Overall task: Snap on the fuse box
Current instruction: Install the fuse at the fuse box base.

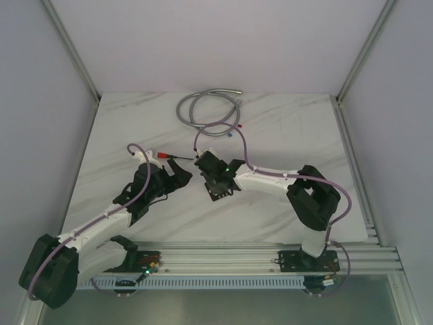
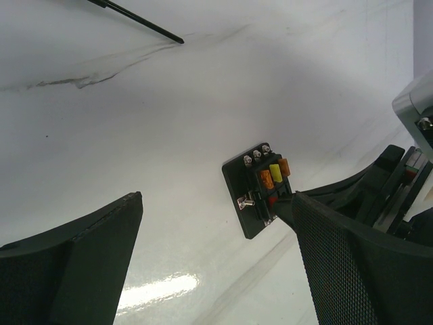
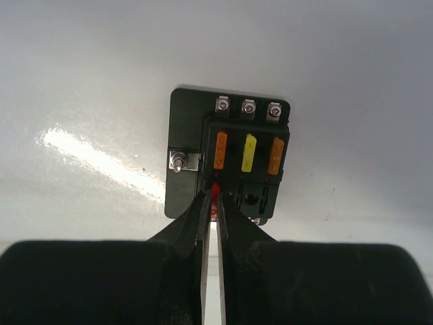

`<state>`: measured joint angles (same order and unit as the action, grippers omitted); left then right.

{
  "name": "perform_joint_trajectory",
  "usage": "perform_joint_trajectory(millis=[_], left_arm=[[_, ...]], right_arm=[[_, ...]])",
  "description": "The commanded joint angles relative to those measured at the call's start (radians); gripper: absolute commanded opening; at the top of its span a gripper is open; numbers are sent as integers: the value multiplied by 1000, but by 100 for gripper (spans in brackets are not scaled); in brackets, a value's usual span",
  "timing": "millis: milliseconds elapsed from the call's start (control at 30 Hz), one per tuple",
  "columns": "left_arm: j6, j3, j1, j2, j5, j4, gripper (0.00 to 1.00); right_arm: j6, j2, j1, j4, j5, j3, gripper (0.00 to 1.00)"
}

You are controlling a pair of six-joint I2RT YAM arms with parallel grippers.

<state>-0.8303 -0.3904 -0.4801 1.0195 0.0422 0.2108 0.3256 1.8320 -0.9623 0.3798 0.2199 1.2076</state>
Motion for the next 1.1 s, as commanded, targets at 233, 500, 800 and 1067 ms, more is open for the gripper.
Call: perform_joint_trajectory(millis=[233, 500, 800, 1067], left_arm=[[-3, 14, 9, -11, 17, -20, 100], [-3, 14, 10, -22, 18, -22, 100], [-7, 15, 11, -34, 19, -28, 100], [-6, 13, 10, -45, 26, -34, 100]], right_arm=[[-58, 280, -14, 291, -76, 18, 0], [-70, 161, -29, 311, -163, -125, 0], [-60, 169, -25, 261, -110, -26, 0], [-58, 5, -24, 185, -37, 59, 18]])
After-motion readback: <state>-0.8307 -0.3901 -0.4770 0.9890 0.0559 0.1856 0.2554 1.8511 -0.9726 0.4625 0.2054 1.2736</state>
